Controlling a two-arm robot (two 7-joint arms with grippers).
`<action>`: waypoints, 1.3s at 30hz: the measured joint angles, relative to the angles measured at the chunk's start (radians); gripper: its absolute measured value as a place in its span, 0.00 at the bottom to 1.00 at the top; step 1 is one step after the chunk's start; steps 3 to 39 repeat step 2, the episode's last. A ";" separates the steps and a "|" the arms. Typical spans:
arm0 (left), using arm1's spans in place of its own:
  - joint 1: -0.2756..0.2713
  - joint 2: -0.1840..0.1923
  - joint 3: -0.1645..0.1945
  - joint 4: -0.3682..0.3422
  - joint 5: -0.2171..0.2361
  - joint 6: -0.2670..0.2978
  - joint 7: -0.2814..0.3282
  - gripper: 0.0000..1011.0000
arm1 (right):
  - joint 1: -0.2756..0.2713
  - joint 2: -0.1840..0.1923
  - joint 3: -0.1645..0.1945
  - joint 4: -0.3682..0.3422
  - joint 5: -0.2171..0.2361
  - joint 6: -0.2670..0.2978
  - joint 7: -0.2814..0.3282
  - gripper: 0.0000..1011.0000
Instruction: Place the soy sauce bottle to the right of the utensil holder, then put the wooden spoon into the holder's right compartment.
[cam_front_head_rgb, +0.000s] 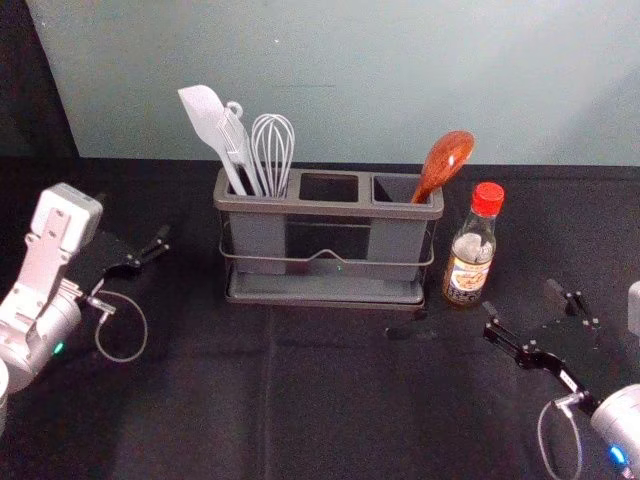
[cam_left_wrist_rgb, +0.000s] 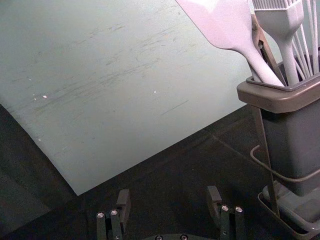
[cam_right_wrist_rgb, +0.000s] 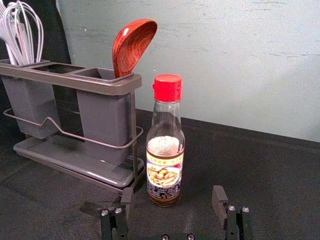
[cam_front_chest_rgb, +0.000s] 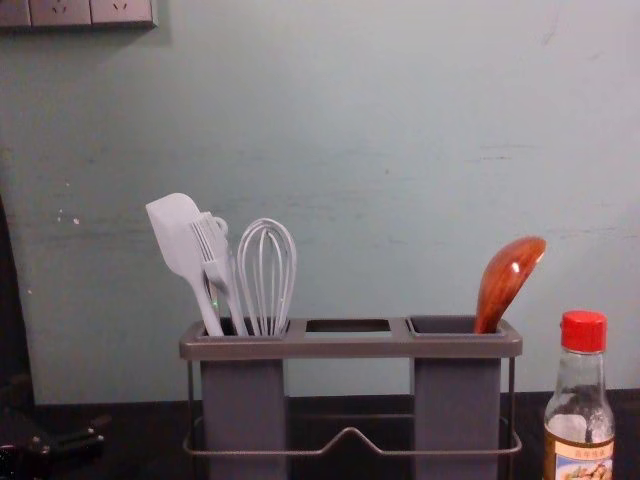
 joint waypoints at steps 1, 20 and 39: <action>0.000 0.000 0.000 0.000 0.000 0.000 0.000 0.99 | 0.000 0.000 0.000 0.000 0.000 0.000 0.000 0.99; 0.000 0.000 0.000 0.000 0.000 0.000 0.000 0.99 | 0.000 0.000 0.000 0.000 0.000 0.000 0.000 0.99; 0.000 0.000 0.000 0.000 0.000 0.000 0.000 0.99 | 0.000 0.000 0.000 0.000 0.000 0.000 0.000 0.99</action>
